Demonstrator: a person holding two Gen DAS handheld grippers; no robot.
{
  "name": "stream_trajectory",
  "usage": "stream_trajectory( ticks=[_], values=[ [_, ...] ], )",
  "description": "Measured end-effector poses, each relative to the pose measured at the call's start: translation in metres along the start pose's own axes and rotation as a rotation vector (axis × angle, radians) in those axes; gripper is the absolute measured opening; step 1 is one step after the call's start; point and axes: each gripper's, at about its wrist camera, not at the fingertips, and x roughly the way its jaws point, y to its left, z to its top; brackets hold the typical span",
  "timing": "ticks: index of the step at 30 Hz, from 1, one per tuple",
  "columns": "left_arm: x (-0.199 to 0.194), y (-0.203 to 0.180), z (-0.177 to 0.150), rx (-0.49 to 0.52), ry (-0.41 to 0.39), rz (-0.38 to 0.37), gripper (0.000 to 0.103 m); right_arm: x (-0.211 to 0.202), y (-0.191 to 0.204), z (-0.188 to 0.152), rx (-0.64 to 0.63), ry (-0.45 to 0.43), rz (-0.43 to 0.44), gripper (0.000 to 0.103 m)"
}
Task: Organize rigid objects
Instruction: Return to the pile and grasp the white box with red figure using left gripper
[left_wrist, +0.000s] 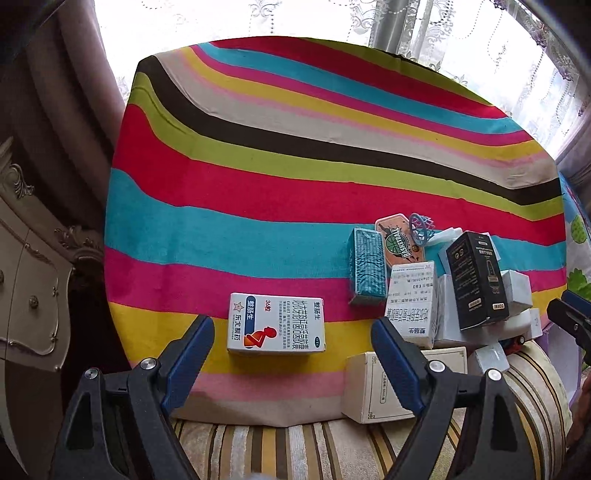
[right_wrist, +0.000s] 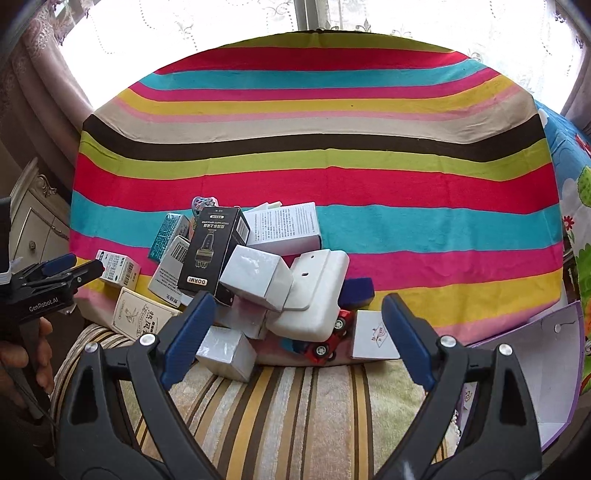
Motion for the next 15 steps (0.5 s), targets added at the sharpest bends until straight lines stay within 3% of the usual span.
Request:
stream_trajectory(
  ticks=[6,15],
  values=[
    [0.018,0.014,-0.003,-0.027,0.002,0.049,0.088,0.019,0.018,0.0,-0.008,-0.001,-0.019,0.093],
    [0.024,0.023,-0.008,-0.071,-0.019,0.041,0.089,0.031,0.019,0.003,0.017,-0.036,-0.066,0.093]
  ],
)
